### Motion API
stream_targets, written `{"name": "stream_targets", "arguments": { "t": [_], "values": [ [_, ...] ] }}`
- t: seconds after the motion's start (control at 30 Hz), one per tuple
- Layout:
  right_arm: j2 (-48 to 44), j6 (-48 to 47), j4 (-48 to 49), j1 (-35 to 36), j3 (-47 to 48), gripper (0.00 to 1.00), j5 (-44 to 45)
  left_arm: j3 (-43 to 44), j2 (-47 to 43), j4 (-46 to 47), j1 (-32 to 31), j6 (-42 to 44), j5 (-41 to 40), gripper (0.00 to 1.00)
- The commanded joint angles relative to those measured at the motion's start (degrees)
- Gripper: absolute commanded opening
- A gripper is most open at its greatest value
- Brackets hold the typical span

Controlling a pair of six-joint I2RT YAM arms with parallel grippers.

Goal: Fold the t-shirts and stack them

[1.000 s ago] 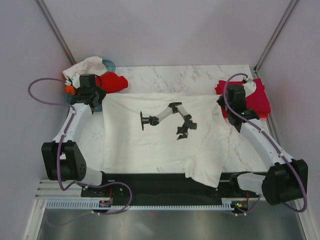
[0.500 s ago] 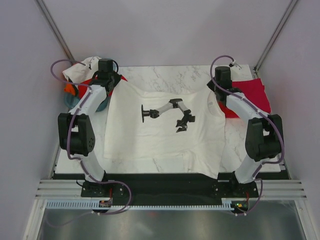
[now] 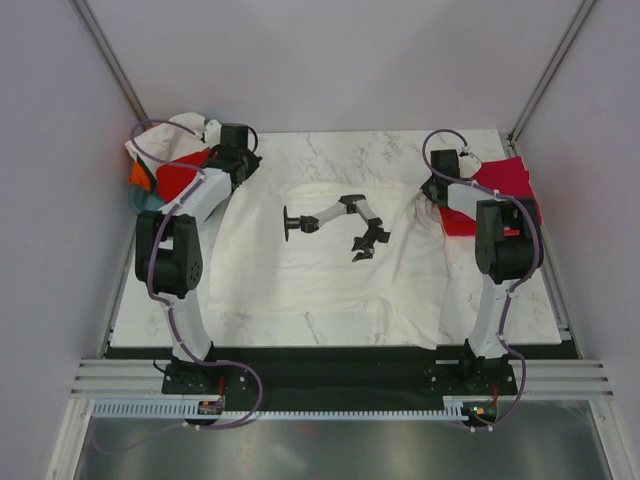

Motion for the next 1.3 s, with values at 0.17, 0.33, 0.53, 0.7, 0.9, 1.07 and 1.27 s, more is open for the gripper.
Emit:
{"name": "stream_targets", "arguments": {
  "t": [0.17,0.33,0.53,0.7,0.9,1.07,1.27],
  "values": [
    [2.32,-0.35,-5.09,-4.59,3.63,0.00,9.51,4.10,3.16,3.43,-2.46,0.12,-2.38,0.02],
    [2.67,-5.09,-4.74,-4.16,6.44,0.00,9.09,5.94,5.27,3.44,-2.37,1.87,-2.82,0.02],
    [5.30,-10.02,-4.48,1.72,13.29,0.00,7.14,11.48,9.66,0.37,-0.18,2.41,-1.77,0.02],
    [7.50,-10.28,-4.48,2.61,19.08,0.00,1.88,17.18,13.10,-2.27,1.67,4.69,-3.70,0.02],
    [7.16,-13.79,-5.62,2.96,22.09,0.53,-2.17,22.29,13.72,-3.68,2.29,12.85,4.11,0.61],
    [2.86,-15.03,-5.44,4.63,19.37,0.54,-3.49,15.91,6.35,-4.39,0.80,14.89,1.93,0.91],
    [-5.40,-13.80,1.49,5.07,7.60,0.55,-9.28,3.78,-6.04,-3.60,-0.61,16.29,-3.88,0.97]
  ]
}}
